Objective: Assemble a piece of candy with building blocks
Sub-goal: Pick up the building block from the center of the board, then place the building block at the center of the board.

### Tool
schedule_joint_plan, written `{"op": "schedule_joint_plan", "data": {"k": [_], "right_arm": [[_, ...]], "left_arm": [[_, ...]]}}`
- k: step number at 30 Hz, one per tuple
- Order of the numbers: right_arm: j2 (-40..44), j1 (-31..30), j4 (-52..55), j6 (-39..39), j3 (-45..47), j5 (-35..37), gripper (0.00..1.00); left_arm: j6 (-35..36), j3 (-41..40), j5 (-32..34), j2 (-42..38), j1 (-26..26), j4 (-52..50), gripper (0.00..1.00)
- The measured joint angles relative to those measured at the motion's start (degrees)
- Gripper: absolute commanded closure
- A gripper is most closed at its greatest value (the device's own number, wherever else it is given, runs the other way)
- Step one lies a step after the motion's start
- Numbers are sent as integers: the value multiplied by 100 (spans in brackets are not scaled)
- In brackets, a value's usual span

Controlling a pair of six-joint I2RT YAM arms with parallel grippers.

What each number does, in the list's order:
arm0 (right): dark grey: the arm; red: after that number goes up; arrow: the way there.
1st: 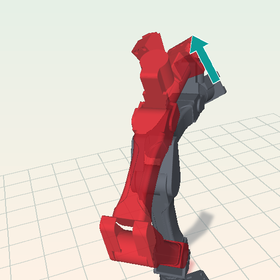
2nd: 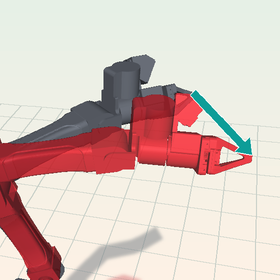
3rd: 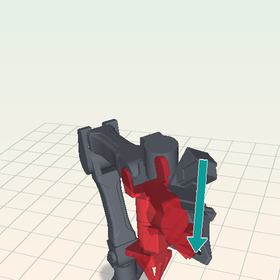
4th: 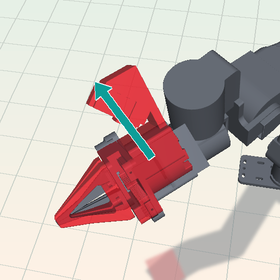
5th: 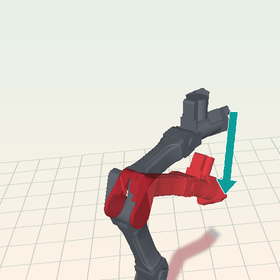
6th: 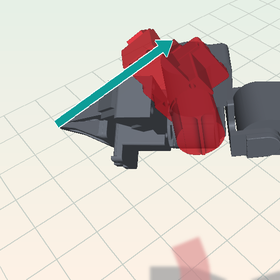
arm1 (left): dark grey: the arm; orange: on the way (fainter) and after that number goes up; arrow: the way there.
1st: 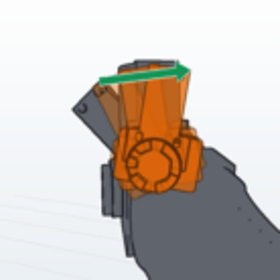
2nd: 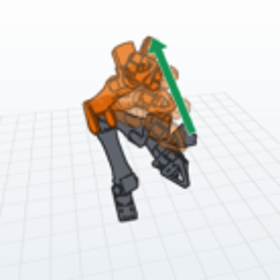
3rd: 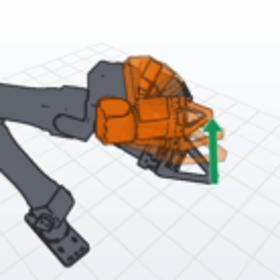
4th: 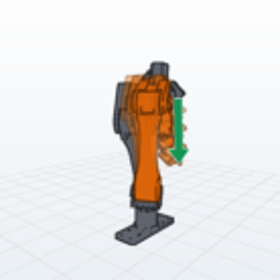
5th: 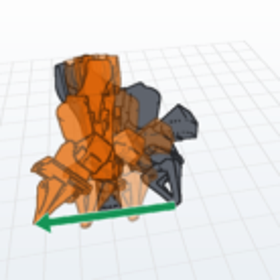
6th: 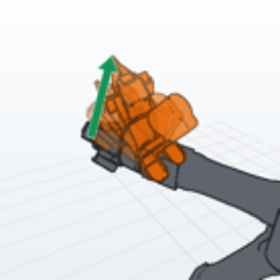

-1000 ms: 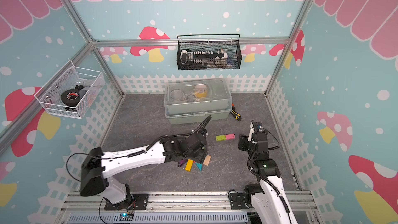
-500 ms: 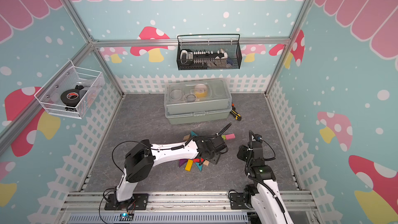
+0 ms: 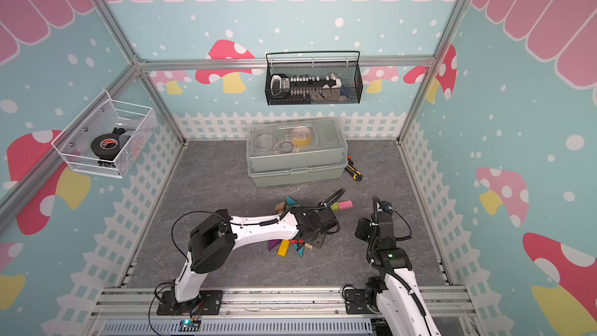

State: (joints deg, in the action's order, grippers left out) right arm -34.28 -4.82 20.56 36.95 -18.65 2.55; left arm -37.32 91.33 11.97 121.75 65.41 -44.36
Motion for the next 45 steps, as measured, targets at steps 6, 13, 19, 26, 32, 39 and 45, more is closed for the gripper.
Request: {"op": "schedule_joint_plan", "data": {"k": [6, 13, 19, 26, 32, 39, 45], "right_arm": [[24, 0, -48, 0, 33, -39, 58], [24, 0, -55, 0, 33, -68, 59], [24, 0, -70, 0, 50, -90, 60], [57, 0, -122, 26, 170, -122, 60], [529, 0, -105, 122, 236, 37, 66], [1014, 0, -15, 245, 326, 313, 66], [1290, 0, 122, 321, 404, 474, 66]], "left_arm": [[0, -2, -4, 20, 46, 9, 45], [-26, -2, -22, 146, 162, 52, 51], [-52, -2, -31, 151, 192, 79, 67], [459, 205, 2, 267, 195, 153, 89], [1589, 1187, -125, 750, 55, 186, 95], [2898, 2485, -581, 1392, -127, 225, 95], [3707, 3353, -874, 2000, -258, 125, 95]]}}
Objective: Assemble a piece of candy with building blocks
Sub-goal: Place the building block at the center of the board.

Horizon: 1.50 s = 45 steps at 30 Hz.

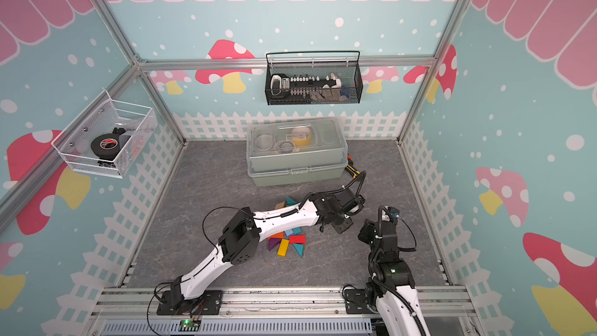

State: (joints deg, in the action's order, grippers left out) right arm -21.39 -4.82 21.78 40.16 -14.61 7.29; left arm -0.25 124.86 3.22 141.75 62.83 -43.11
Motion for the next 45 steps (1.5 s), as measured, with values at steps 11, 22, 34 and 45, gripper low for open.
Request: {"op": "schedule_joint_plan", "data": {"k": [11, 22, 34, 45], "right_arm": [[131, 0, 55, 66, 42, 92, 67], [127, 0, 57, 66, 66, 85, 67], [127, 0, 57, 66, 68, 85, 67], [101, 0, 57, 57, 68, 22, 65]], "left_arm": [[772, 1130, -372, 787, -197, -136, 92], [1252, 1421, -503, 1008, -197, -162, 75], [1423, 1408, -417, 968, -168, -273, 49], [1351, 656, -256, -79, 20, -306, 49]]}}
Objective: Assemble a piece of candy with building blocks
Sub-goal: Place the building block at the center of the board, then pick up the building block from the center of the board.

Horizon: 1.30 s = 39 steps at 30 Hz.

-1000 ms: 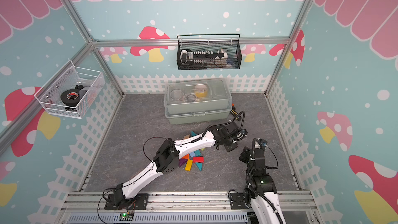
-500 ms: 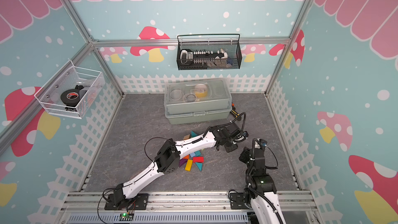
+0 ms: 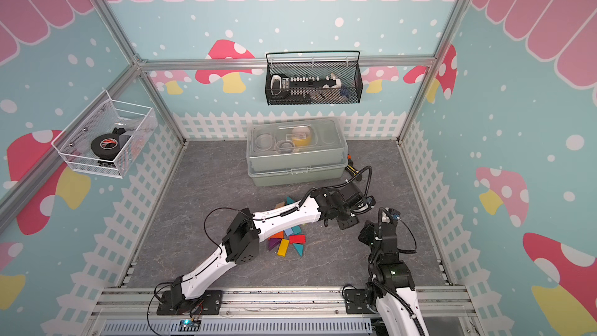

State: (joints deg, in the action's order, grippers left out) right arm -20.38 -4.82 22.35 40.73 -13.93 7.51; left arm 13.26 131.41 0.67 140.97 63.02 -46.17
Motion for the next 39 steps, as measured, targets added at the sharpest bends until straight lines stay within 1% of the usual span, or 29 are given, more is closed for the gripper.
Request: {"op": "schedule_joint_plan", "data": {"k": [5, 8, 11, 14, 17, 19, 22, 25, 28, 30, 33, 39], "right_arm": [[-22, 0, -2, -46, 0, -109, 63], [-101, 0, -9, -129, -2, -317, 63], [-402, 0, -42, -269, -63, -748, 63], [-981, -37, -107, -468, -315, -1318, 61], [-1784, -280, -136, -748, -809, -1714, 56], [-2393, -649, -168, -1016, -1259, -1832, 54], [-3410, -1360, -155, -1453, -1993, -1834, 51], [-4474, -1912, -50, -1880, -2697, -1738, 49], [-5421, -2315, 107, -2341, -3300, -1641, 48], [-5930, -2540, 240, -2636, -3633, -1563, 47], [-6516, -2809, 398, -3058, -4026, -1499, 46], [-7661, -3176, 754, -3703, -4859, -1309, 47]], "left_arm": [[-317, -850, 216, -815, -57, 74, 49], [-767, -1746, 321, -1502, -214, 212, 49], [-1340, -2927, 503, -2450, -446, 431, 49], [-1943, -4166, 820, -3591, -651, 616, 49], [-2465, -5195, 1080, -4682, -671, 640, 49], [-2769, -5788, 1246, -5394, -658, 546, 48], [-3091, -6432, 1506, -6321, -660, 330, 43], [-3309, -6981, 1777, -7287, -682, 136, 37], [-3434, -7401, 2000, -8131, -715, -37, 33], [-3495, -7622, 2140, -8537, -726, -164, 32], [-3543, -7809, 2271, -8880, -741, -345, 32], [-3556, -7855, 2396, -8983, -741, -494, 32]]}}
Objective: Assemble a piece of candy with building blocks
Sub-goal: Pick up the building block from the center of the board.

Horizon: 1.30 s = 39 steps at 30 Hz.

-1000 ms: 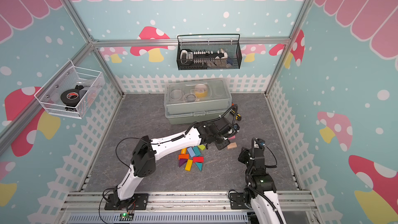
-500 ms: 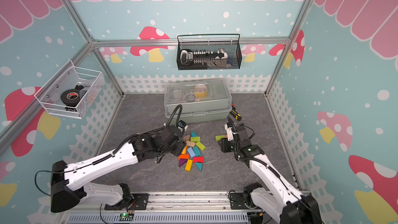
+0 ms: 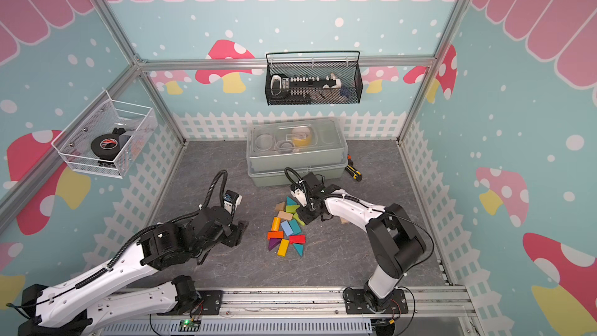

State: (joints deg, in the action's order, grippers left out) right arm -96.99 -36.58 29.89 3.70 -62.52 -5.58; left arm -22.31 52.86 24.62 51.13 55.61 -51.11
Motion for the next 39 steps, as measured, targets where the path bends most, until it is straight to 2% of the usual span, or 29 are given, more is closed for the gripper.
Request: {"op": "schedule_joint_plan", "data": {"k": [4, 11, 16, 18, 21, 25, 30, 34, 39], "right_arm": [[-404, -116, 188, -234, -203, 177, 49], [-616, -129, 391, -409, -289, 264, 55], [-846, -136, 396, -439, -420, 245, 55], [-909, -142, 415, -468, -468, 225, 58], [-981, -144, 411, -564, -560, 197, 66], [-992, -151, 407, -782, -577, 114, 71], [-949, -168, 586, -1228, -577, 192, 78], [-763, -138, 855, -1735, -533, 267, 76], [-186, 4, 1257, -2721, -382, 297, 74]], "left_arm": [[-2, 0, 7, 24, 0, -13, 32], [-2, 0, 9, 37, 2, -15, 32], [-2, -2, 9, 37, 2, -15, 32], [-2, -2, 7, 37, 2, -15, 32], [-2, -2, 7, 37, 2, -15, 32], [-2, -2, 7, 37, 2, -15, 32], [-2, -2, 7, 37, 2, -15, 32], [-4, -4, 7, 37, 7, -15, 32], [-13, -28, 55, 31, 221, -22, 31]]}}
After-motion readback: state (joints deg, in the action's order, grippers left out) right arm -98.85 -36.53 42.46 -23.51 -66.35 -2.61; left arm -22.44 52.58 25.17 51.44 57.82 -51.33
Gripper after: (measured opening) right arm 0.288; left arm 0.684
